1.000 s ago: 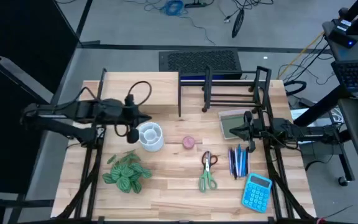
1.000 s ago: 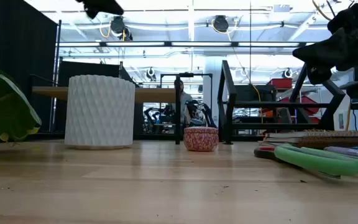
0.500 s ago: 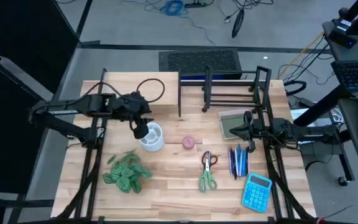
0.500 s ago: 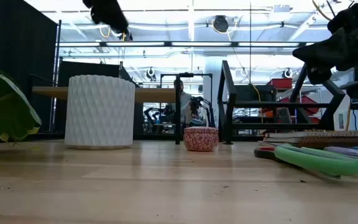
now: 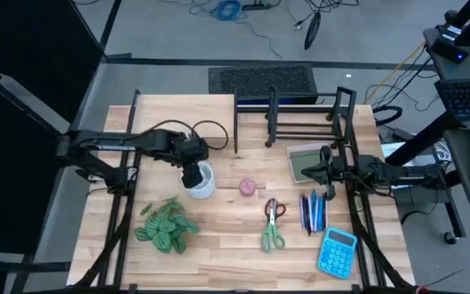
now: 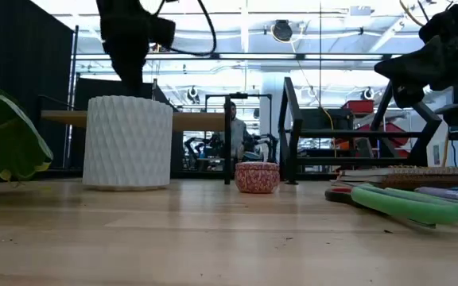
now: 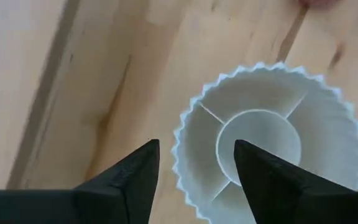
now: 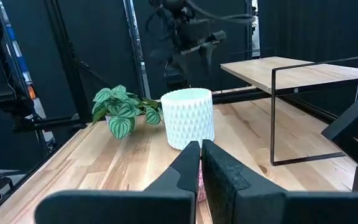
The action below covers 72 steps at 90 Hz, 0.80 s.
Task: Stock shelves
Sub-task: Put the white pen holder on the shelf
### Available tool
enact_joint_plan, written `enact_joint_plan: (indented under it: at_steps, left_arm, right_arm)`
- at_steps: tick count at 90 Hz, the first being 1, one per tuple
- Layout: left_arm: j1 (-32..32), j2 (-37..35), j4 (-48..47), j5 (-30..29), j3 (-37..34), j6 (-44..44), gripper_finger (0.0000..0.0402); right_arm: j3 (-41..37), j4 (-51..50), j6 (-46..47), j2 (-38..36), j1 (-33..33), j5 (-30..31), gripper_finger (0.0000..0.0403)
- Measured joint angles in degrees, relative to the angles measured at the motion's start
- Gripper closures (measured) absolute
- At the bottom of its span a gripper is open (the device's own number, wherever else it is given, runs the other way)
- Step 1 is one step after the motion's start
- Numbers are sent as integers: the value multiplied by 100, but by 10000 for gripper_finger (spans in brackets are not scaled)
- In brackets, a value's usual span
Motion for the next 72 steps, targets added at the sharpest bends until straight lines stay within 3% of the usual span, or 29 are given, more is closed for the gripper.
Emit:
enact_joint_plan:
  at_steps: [59,72]
  left_arm:
    - [494,77,1040,450,-1009,-139,217]
    - [494,186,1061,468,-1026,-135,258]
  right_arm:
    - [0,0,1,0,2,-2,403]
    - [0,0,0,0,2,0,403]
